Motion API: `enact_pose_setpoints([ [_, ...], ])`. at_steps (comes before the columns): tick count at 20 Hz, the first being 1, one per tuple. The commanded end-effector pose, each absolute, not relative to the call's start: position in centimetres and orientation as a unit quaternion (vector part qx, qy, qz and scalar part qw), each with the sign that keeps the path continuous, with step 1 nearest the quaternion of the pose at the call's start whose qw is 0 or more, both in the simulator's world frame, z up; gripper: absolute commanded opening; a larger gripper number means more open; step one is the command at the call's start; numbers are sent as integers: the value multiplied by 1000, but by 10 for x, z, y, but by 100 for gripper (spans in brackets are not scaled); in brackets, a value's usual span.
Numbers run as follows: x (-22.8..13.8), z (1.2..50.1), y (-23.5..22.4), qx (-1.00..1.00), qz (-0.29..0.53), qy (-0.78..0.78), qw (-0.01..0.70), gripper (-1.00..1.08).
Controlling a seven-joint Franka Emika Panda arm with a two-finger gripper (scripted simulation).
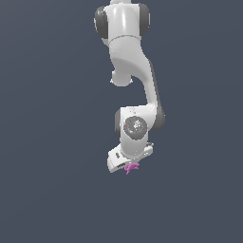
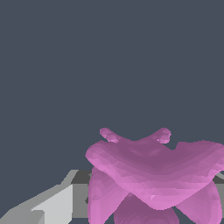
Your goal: Pick up the object and move it to a goal position.
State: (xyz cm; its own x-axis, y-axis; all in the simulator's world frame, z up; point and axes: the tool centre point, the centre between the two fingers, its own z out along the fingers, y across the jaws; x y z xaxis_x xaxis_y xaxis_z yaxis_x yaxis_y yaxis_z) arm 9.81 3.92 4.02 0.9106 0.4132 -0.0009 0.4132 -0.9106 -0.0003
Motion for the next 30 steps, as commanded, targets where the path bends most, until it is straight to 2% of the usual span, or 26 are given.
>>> enact_pose_setpoints([
  [1, 99, 41, 39, -977, 0, -211, 0, -100],
  [17, 97, 55, 39, -977, 0, -211, 0, -100],
  [23, 94, 92, 37, -977, 0, -212, 0, -100],
  [30, 87, 165, 35, -977, 0, -212, 0, -100],
])
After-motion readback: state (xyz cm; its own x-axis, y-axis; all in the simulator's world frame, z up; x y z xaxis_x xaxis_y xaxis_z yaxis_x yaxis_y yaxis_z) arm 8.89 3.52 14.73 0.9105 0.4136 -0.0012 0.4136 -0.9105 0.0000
